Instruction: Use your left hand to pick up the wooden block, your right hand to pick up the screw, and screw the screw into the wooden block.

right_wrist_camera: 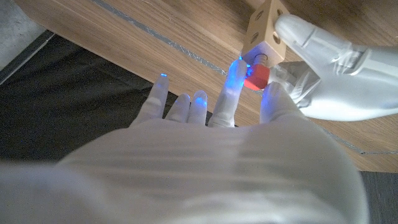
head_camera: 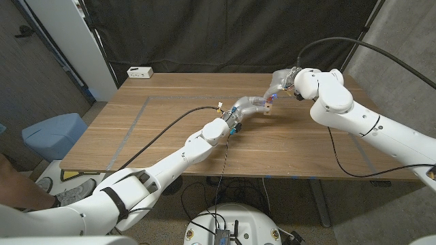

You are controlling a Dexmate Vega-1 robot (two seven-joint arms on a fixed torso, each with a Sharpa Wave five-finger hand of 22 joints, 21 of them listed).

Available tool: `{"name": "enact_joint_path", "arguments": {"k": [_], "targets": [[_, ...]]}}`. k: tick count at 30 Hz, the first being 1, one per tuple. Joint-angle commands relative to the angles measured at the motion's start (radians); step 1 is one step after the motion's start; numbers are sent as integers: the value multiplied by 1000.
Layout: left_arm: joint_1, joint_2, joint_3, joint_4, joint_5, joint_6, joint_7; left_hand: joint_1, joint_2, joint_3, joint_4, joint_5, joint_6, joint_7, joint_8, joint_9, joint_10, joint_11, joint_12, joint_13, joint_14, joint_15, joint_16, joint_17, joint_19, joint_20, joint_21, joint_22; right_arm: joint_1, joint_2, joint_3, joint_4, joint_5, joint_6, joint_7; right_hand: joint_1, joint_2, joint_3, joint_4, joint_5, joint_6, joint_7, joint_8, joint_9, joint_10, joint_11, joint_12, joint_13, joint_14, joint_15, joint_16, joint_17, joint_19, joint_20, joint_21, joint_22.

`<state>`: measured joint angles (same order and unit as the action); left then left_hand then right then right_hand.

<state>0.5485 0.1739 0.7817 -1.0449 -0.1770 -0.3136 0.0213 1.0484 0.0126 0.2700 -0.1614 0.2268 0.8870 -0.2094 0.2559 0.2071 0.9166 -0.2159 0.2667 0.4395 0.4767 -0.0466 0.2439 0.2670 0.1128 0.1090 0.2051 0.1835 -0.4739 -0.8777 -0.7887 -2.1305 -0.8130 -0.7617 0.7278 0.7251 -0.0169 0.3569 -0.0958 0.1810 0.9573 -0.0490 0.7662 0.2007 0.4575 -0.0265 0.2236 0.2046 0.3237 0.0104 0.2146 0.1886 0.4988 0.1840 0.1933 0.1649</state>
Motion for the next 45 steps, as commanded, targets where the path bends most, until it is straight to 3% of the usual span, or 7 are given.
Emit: {"name": "enact_joint_path", "arguments": {"k": [1,15,25,31,38,41,45], "targets": [[3,-1,2,-4,1,6,3,-51,82,20,12,6,58,8,6,3,16,-6,10,173,10,-93,-3,1,2,3,9,5,-12,10,1,3,-39,-4,5,-20,2,-6,4,0,31,1,12,-1,18,-3,8,1,13,-3,6,2,10,0,-3,3],[9,4,2,-17,1,9,5,-50,84,23,12,7,58,8,6,3,16,-6,9,173,11,-93,-4,1,2,4,9,5,-33,25,5,2,-90,-6,6,-46,10,-16,2,3,140,5,19,-16,66,-27,11,-1,33,-19,6,0,22,-13,-3,3],[9,6,1,-17,1,2,2,-51,85,25,12,9,58,7,6,3,17,-6,9,173,12,-93,-4,0,2,4,9,5,-42,40,5,0,-136,-10,15,-56,15,-20,0,3,173,4,11,-21,89,-38,12,-2,45,-28,7,-1,27,-19,-3,3],[10,8,-1,-16,-2,-1,-2,-52,86,26,12,9,58,10,6,3,17,-6,9,173,12,-93,-5,0,2,4,9,5,-36,47,1,2,-173,-3,52,-102,-7,-45,10,0,127,2,-29,-23,93,-37,5,-3,32,-22,-1,0,15,-14,-8,3],[6,7,-2,-8,-4,-5,-7,-53,85,27,13,10,57,10,6,3,17,-6,9,174,13,-92,-5,0,2,4,9,5,-37,62,7,6,-209,-1,93,-169,-19,-74,30,6,86,7,-72,-20,62,15,-16,-2,20,0,-6,4,-3,-6,-11,4],[4,6,-2,-3,-5,-8,-9,-53,85,27,13,10,57,9,6,3,16,-6,8,174,13,-92,-5,0,2,4,9,5,-39,66,13,9,-213,5,103,-194,-24,-85,39,7,61,7,-91,-18,52,23,-21,-2,16,9,-8,4,-8,-4,-11,4],[3,5,-3,0,-7,-8,-12,-54,86,28,13,10,56,9,5,3,16,-6,8,174,12,-91,-5,0,2,5,9,5,-41,70,21,12,-217,9,119,-219,-28,-97,42,13,-21,9,-137,-14,29,43,-29,0,8,23,-12,3,-17,0,-11,4]]}}
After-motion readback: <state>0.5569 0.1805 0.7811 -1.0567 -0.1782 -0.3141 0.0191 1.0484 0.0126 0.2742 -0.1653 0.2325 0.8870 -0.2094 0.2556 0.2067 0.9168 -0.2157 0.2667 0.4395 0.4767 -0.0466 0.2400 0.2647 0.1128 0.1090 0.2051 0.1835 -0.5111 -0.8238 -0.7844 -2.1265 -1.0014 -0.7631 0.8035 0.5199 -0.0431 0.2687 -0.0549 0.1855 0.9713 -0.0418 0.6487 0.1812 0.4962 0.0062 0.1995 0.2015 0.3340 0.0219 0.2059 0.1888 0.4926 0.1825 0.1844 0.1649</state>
